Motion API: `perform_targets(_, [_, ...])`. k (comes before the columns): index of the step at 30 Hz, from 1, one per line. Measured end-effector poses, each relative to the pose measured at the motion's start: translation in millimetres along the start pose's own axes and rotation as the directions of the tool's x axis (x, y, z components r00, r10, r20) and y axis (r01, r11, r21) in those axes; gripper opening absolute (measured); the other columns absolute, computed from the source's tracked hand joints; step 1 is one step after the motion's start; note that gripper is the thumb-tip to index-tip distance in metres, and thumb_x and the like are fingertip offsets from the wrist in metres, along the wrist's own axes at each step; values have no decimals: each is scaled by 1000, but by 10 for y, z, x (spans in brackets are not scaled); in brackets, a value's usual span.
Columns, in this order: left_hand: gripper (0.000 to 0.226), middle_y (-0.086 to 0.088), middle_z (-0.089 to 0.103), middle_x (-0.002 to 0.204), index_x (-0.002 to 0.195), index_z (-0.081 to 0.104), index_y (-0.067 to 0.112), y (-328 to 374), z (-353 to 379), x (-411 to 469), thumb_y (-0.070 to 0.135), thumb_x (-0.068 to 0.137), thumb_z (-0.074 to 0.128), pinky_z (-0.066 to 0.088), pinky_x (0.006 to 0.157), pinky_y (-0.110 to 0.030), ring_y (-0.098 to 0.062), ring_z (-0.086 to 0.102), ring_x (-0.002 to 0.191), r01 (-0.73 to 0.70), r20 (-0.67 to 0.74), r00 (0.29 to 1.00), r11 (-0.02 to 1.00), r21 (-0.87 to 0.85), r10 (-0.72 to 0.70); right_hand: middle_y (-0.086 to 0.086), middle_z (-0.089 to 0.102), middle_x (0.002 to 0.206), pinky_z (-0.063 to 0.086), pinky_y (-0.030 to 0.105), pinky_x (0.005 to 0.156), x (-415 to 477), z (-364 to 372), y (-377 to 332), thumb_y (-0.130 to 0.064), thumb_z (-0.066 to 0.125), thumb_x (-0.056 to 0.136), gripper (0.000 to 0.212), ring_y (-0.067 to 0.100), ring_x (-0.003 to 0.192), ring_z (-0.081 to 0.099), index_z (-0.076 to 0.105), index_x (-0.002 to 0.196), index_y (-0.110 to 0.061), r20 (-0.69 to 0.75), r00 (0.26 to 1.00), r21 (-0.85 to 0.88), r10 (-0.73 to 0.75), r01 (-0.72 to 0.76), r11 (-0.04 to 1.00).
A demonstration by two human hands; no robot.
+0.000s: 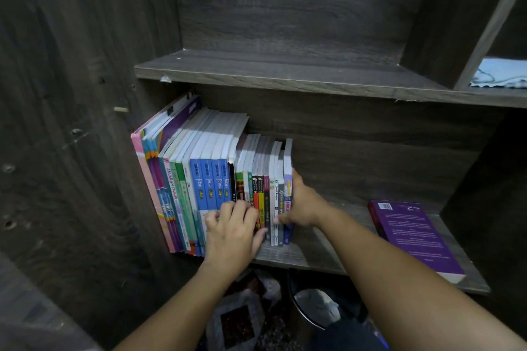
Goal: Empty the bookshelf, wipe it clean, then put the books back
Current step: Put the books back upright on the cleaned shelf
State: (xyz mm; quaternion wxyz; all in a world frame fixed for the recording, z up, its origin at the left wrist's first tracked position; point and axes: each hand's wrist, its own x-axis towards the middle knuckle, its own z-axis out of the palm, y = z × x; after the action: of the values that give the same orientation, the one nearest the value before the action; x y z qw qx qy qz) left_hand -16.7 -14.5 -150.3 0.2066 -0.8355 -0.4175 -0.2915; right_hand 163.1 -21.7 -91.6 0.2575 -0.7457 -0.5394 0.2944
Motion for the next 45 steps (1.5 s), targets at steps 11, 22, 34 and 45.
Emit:
perform_targets(11, [52,2,50,111,106,57,24,192,-13,301,69,80,55,24,80,-40,-21,44,100,107,226,964,980,165,-143,-4,65,109,55,37,89,-58,-368,-195,-3,82,66,109,12,95,65,20,146,-45,14,987,-137,-159,160,978])
perform_targets(22, [56,-5,52,100,109,56,19,329,-7,390,47,65,77,36,75,-40,-24,47,90,199,32,980,980,-23,-199,7,59,133,47,33,99,-231,-535,-78,-14,70,84,78,22,118,58,30,150,-31,-97,984,-113,-152,140,984])
perform_targets(34, [93,-16,3,157,153,16,20,470,-103,443,62,81,57,28,94,-49,-36,25,130,66,107,990,978,196,-88,0,57,134,42,25,94,-397,-594,21,-2,56,89,59,15,121,54,46,141,-26,-92,985,-67,-143,137,988])
perform_targets(45, [39,-13,52,111,91,58,14,611,-328,426,35,67,80,45,69,-42,-31,49,96,165,33,986,978,-130,-162,3,64,127,47,29,100,-163,-428,13,1,49,81,64,18,113,61,53,137,-31,-186,971,5,-154,157,988])
